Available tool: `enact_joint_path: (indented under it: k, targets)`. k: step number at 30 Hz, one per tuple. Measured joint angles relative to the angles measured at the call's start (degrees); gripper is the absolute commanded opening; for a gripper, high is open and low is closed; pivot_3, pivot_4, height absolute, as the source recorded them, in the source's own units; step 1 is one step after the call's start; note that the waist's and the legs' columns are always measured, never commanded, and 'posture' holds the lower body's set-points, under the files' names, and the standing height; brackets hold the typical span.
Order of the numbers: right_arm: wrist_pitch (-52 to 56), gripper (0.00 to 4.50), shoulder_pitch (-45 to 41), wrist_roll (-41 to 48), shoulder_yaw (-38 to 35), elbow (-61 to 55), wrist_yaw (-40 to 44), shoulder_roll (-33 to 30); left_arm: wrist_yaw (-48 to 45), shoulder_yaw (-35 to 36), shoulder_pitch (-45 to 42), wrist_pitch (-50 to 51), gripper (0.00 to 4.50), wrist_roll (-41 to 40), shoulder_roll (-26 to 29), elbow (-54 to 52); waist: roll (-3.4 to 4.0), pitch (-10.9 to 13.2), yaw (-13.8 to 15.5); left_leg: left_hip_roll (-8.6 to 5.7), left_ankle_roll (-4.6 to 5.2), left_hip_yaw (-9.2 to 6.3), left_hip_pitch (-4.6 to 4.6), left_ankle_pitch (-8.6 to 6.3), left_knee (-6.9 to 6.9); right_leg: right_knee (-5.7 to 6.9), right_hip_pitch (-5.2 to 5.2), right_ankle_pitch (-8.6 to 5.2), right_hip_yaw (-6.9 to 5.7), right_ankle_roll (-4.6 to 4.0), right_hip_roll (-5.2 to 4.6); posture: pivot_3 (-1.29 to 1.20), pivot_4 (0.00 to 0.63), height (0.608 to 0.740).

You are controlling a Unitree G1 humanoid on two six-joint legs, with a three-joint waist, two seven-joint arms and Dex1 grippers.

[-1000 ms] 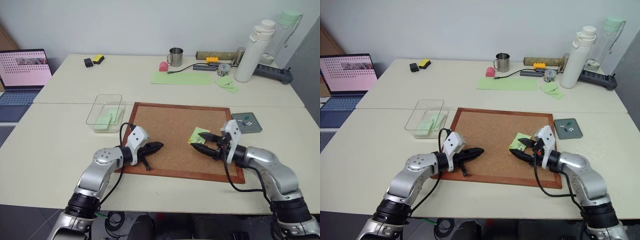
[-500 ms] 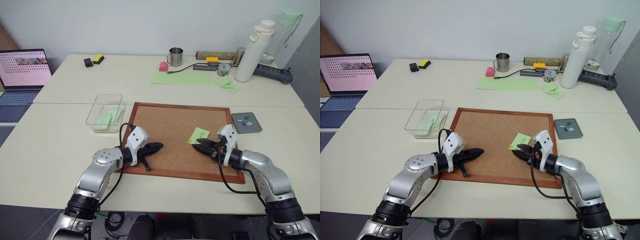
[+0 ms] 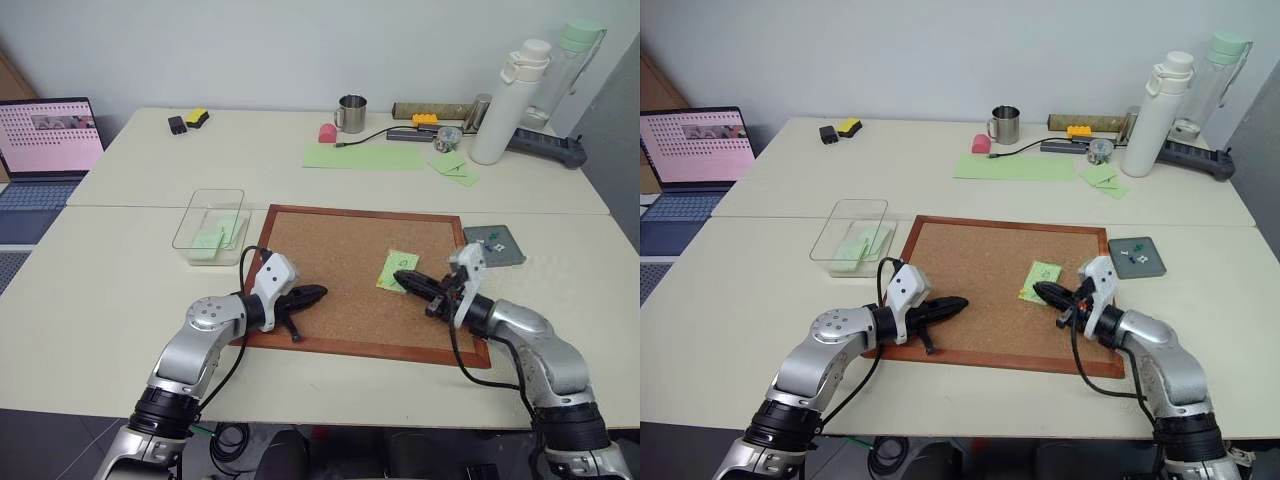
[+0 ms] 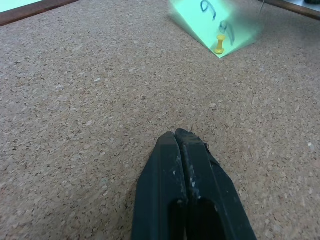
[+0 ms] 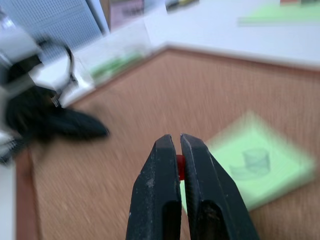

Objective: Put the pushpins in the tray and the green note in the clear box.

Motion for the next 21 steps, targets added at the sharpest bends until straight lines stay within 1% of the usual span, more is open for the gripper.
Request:
enact_joint_path:
  k: [5, 8, 10, 12, 14, 17, 21]
  targets:
    - [4.4, 0.05, 1.7, 5.0, -2.2, -3.2, -2.5, 0.4, -0.1, 0.0, 0.1, 0.0, 0.0, 0.0, 0.0, -0.1, 0.0, 0.0, 0.0, 0.0, 0.0, 0.0, 0.01, 0.0, 0.0, 0.0, 0.01, 0.0, 0.0, 0.0, 0.0, 0.0, 0.15, 0.74]
    - [5.0, 0.05, 1.0, 6.1, -4.4, -2.6, -6.7, 2.9, -0.1, 0.0, 0.1, 0.1, 0.0, 0.0, 0.0, -0.1, 0.0, 0.0, 0.0, 0.0, 0.0, 0.0, 0.0, 0.0, 0.0, 0.01, 0.0, 0.0, 0.0, 0.0, 0.0, 0.0, 0.15, 0.74]
    - [4.1, 0.05, -1.2, 4.8, -6.2, -0.1, -10.3, 3.2, -0.1, -0.1, 0.0, 0.1, 0.0, 0.0, 0.0, -0.1, 0.01, 0.0, 0.0, -0.03, 0.0, 0.05, 0.01, 0.0, 0.01, 0.01, 0.0, 0.0, 0.04, 0.0, -0.02, 0.0, 0.15, 0.74]
    - [0.3, 0.05, -5.5, -1.7, -7.5, 6.4, -16.7, 1.9, -0.2, -0.2, -0.1, 0.1, 0.0, 0.0, 0.0, 0.0, 0.01, 0.0, 0.0, -0.06, 0.0, 0.1, 0.01, 0.0, 0.02, 0.01, -0.02, 0.01, 0.08, 0.02, -0.04, 0.0, 0.15, 0.74]
    - [-4.0, 0.05, -10.2, -8.7, -10.3, 16.2, -23.1, -2.2, -0.3, -0.5, 0.0, 0.0, 0.0, 0.0, -0.1, -0.2, 0.02, 0.0, 0.1, -0.06, -0.01, 0.12, 0.0, 0.0, -0.01, -0.02, -0.03, 0.01, 0.07, 0.03, -0.05, 0.0, 0.15, 0.74]
    - [-6.5, 0.05, -12.6, -12.5, -11.9, 23.0, -25.7, -4.7, -0.4, -0.3, 0.2, 0.0, 0.0, -0.1, 0.0, -0.2, 0.05, 0.0, 0.0, 0.0, 0.0, 0.17, 0.01, 0.0, -0.05, -0.03, -0.05, 0.01, 0.09, 0.02, 0.0, 0.0, 0.15, 0.74]
    - [-6.4, 0.05, -14.3, -13.8, -11.7, 30.5, -24.7, -5.3, -0.2, -0.2, 0.2, 0.1, 0.0, -0.1, 0.0, -0.2, 0.1, -0.1, 0.0, 0.0, 0.0, 0.23, 0.02, 0.0, -0.01, 0.04, -0.04, 0.02, 0.15, 0.02, -0.02, 0.0, 0.15, 0.74]
